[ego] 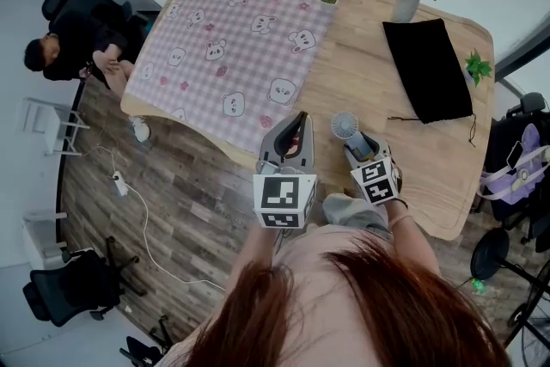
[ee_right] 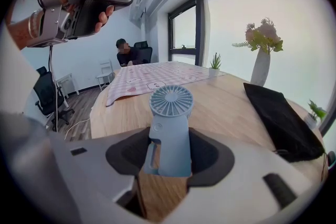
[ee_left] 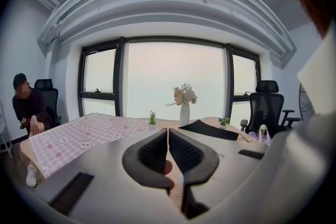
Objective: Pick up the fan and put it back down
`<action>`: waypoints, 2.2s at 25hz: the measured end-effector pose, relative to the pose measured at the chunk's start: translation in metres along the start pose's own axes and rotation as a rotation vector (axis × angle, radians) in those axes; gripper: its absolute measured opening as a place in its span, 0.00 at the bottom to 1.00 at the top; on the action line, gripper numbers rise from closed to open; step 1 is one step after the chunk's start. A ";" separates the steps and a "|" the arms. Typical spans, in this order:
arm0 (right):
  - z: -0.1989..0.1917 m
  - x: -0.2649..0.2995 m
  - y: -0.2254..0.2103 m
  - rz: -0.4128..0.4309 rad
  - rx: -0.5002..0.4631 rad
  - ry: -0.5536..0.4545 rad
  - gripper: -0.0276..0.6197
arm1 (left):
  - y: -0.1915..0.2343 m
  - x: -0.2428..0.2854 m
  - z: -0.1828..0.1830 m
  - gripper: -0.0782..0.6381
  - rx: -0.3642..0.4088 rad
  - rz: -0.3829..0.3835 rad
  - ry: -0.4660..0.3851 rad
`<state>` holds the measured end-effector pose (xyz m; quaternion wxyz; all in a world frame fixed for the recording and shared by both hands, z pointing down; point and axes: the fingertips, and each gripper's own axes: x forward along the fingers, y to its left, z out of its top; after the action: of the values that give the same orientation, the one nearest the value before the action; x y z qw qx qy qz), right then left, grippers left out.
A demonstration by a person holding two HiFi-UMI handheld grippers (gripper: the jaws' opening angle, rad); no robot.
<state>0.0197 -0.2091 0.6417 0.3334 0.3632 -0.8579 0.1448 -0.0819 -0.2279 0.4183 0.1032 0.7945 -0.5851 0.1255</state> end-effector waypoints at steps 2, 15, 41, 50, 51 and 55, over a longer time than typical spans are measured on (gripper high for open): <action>-0.001 0.002 0.001 0.005 0.001 0.005 0.37 | 0.001 0.000 0.000 0.13 -0.001 0.001 -0.001; -0.010 0.008 0.006 0.029 0.025 0.042 0.37 | 0.004 -0.003 -0.002 0.13 -0.004 0.006 0.010; -0.022 0.018 0.004 0.027 0.032 0.076 0.37 | 0.000 -0.004 -0.003 0.13 -0.011 -0.008 0.009; -0.019 0.016 0.008 0.030 0.030 0.086 0.38 | -0.003 -0.006 -0.005 0.13 -0.011 -0.016 0.008; -0.018 0.016 0.009 0.029 0.031 0.086 0.38 | -0.002 -0.007 -0.005 0.13 -0.011 -0.015 0.007; -0.019 0.016 0.008 0.023 0.039 0.086 0.38 | -0.001 -0.010 -0.006 0.13 -0.012 -0.012 0.011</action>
<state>0.0142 -0.2028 0.6664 0.3614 0.3531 -0.8439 0.1806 -0.0841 -0.2169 0.4206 0.1119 0.7966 -0.5806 0.1256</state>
